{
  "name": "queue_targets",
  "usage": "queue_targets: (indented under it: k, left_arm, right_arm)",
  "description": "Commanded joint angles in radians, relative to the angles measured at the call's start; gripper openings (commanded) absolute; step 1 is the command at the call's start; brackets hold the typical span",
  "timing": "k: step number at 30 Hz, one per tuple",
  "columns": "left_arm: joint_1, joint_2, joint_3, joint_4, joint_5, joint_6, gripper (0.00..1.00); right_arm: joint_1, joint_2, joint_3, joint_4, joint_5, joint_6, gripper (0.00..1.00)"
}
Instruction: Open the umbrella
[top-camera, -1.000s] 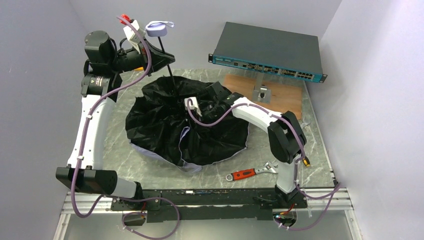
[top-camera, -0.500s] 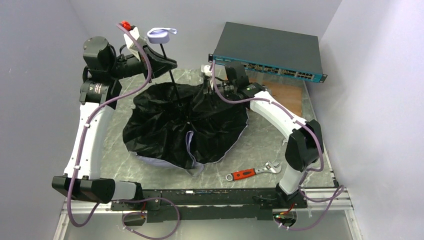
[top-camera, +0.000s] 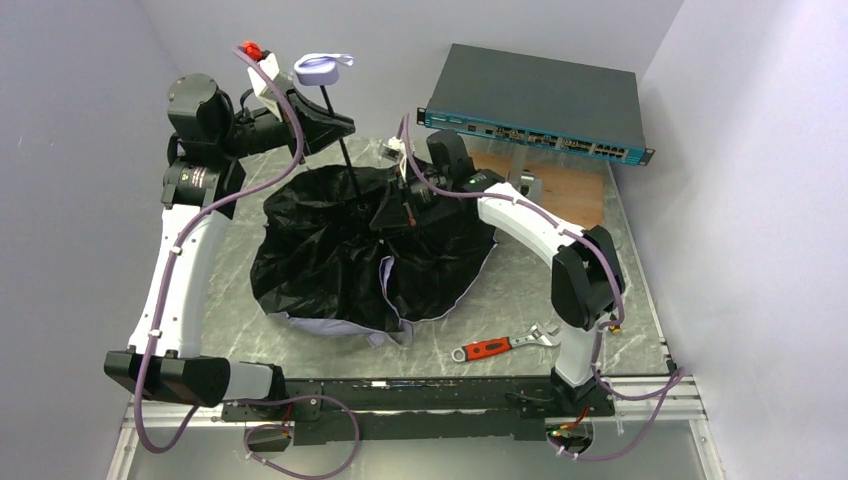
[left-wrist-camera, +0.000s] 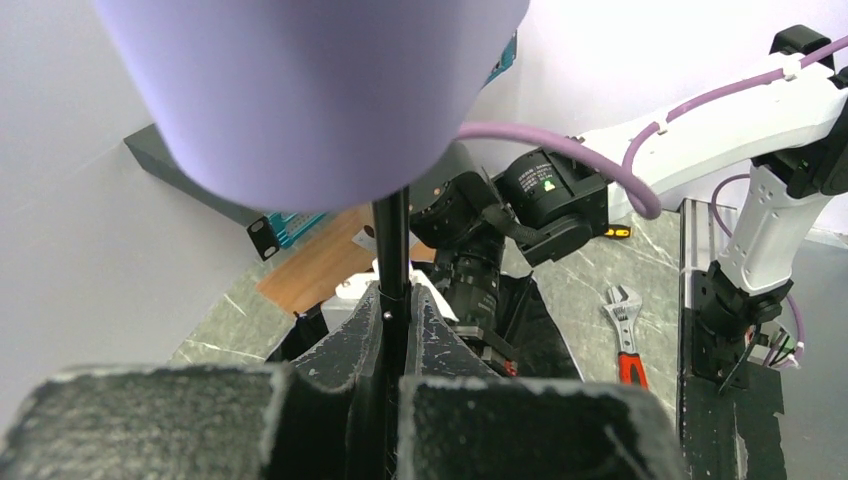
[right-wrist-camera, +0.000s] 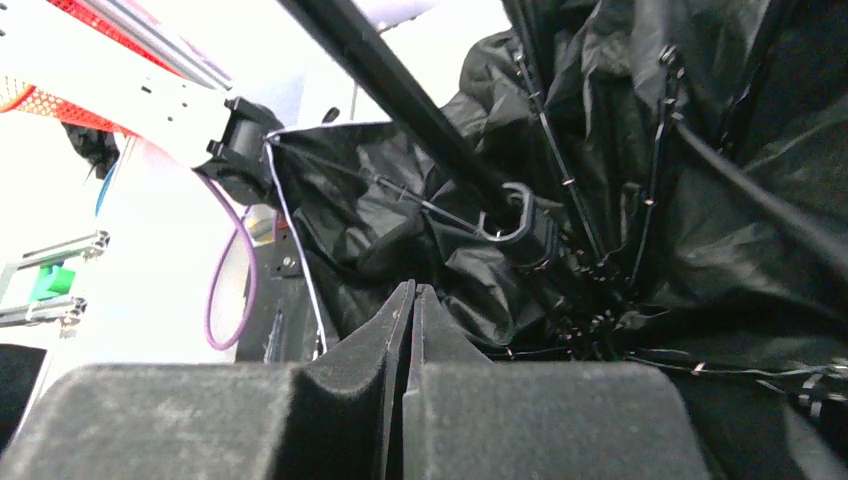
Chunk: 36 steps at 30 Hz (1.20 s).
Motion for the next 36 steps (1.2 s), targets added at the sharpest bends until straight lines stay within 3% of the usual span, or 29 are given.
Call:
queue_targets:
  k: [1, 9, 19, 28, 32, 36]
  left_arm:
    - [0.0, -0.025, -0.006, 0.129, 0.004, -0.038, 0.0]
    - [0.031, -0.019, 0.019, 0.167, -0.007, -0.056, 0.0]
    - [0.118, 0.052, 0.207, 0.207, 0.0, -0.144, 0.0]
    - [0.148, 0.041, 0.261, 0.142, 0.02, -0.097, 0.0]
    - [0.136, 0.017, 0.22, 0.077, 0.072, -0.052, 0.0]
    - [0.081, -0.048, 0.131, -0.09, 0.059, 0.14, 0.0]
  right_arm:
    - [0.023, 0.007, -0.006, -0.087, -0.04, -0.129, 0.04]
    - [0.024, 0.111, 0.084, -0.378, -0.06, -0.356, 0.19]
    - [0.016, 0.097, 0.034, -0.507, 0.004, -0.537, 0.41]
    - [-0.034, 0.108, 0.013, -0.601, 0.038, -0.658, 0.58]
    - [-0.027, 0.046, 0.093, -0.544, -0.041, -0.566, 0.62]
    - [-0.028, -0.052, 0.136, -0.236, -0.078, -0.276, 0.63]
